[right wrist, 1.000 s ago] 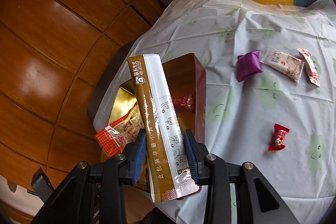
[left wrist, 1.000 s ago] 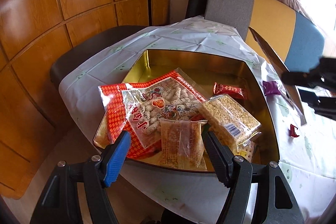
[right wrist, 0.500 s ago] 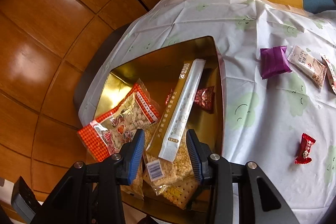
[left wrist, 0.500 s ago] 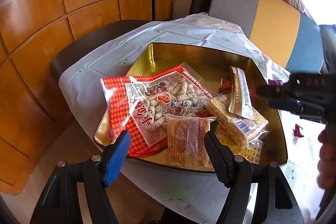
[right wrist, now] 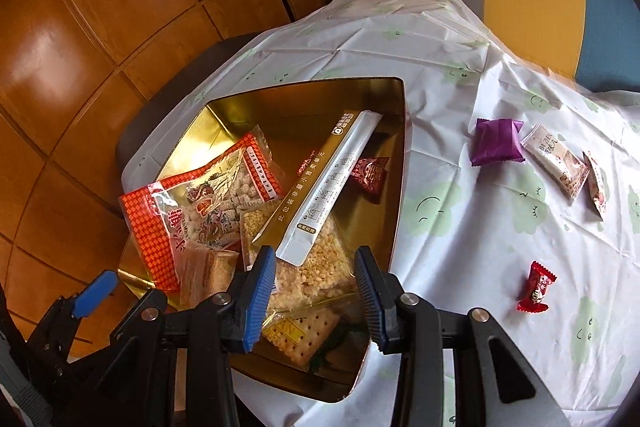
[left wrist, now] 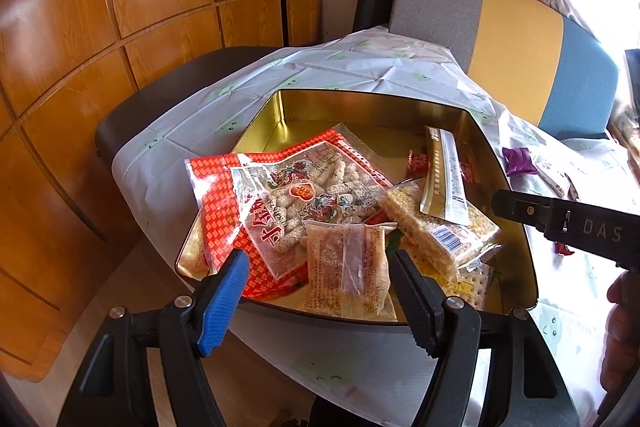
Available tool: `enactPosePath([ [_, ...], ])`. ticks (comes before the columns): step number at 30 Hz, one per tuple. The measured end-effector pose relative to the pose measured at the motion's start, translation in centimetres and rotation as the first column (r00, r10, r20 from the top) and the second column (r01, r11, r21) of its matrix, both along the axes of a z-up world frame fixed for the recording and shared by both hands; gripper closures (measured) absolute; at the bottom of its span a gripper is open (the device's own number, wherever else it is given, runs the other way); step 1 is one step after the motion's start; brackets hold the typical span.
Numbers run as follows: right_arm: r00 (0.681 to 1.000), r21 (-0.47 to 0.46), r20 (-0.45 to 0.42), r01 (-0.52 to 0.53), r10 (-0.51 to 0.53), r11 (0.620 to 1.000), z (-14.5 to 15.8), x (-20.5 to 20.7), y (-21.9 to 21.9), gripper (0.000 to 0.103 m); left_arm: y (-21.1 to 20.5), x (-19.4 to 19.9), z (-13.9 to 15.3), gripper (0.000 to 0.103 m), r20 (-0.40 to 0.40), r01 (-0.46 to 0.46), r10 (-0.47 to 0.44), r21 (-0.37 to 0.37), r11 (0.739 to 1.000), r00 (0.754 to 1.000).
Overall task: Organize snacks
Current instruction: 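Carry the gold-and-white stick pack into the tin and open the right tool, then move both tools away from the tin toward the remaining snacks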
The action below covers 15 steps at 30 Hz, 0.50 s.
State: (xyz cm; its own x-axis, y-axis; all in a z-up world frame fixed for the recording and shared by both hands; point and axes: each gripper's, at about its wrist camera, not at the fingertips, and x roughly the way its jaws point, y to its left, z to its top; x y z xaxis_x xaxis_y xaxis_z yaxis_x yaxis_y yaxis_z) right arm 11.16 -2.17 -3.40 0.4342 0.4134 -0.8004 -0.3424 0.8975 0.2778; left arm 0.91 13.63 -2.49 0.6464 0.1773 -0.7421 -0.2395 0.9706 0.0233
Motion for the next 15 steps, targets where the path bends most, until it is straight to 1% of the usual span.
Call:
enactPosePath([
  [15,0.996,-0.035,0.089,0.030,-0.027,0.999,1.4,-1.7,-1.8,0.062,-1.1,-0.5,0.8,0.030,0.023,0.022,-0.023,0.041,0.999,0.999],
])
